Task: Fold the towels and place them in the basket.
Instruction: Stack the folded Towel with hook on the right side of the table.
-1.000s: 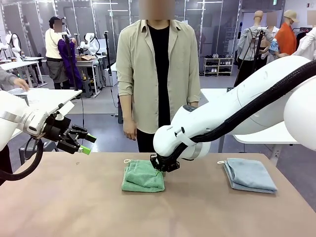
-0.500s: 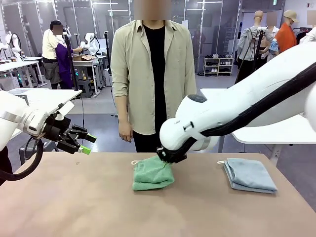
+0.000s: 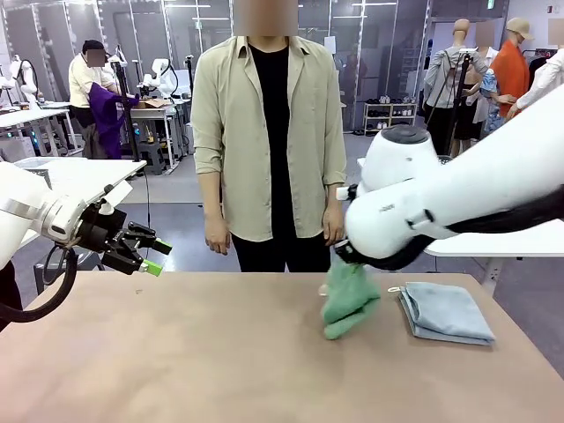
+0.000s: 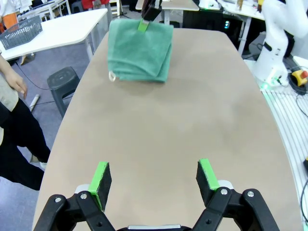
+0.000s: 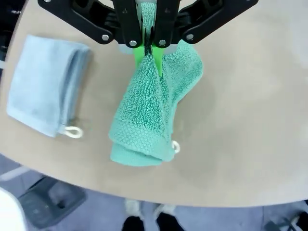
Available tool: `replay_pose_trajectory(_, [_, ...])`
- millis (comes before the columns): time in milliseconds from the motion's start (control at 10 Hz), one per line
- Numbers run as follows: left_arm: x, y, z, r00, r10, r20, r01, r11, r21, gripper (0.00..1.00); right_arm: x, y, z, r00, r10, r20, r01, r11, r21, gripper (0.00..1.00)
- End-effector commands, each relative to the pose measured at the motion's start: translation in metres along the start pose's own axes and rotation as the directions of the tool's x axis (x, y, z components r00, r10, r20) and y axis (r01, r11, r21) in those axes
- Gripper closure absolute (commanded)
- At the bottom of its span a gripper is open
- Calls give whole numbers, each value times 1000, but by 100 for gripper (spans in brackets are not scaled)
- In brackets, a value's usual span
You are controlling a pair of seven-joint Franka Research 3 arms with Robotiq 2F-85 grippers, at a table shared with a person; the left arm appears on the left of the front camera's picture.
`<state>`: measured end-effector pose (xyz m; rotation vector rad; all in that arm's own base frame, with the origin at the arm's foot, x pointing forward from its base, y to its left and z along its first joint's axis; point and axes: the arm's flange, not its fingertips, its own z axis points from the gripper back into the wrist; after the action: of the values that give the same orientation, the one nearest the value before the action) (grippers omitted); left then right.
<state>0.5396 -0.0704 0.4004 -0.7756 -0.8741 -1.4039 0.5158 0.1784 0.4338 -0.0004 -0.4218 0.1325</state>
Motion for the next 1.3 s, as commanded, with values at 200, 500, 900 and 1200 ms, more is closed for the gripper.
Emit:
replay_pose_trajectory(200, [2, 0, 1, 1000, 8, 10, -8, 1000, -5, 10, -7, -42, 26, 999, -41, 7, 42, 993, -113, 93])
replay_pose_trajectory(500, [2, 0, 1, 1000, 8, 10, -8, 1000, -5, 10, -9, -84, 38, 998, -66, -9, 64, 988, -137, 93])
replay_pose_trajectory(900, [2, 0, 1, 1000, 8, 10, -8, 1000, -5, 10, -10, -137, 27, 993, -114, -8, 112, 985, -135, 93])
replay_pose_trajectory(1200, [2, 0, 1, 1000, 8, 10, -8, 1000, -5, 10, -7, -173, -8, 994, -113, 1, 112, 983, -147, 93])
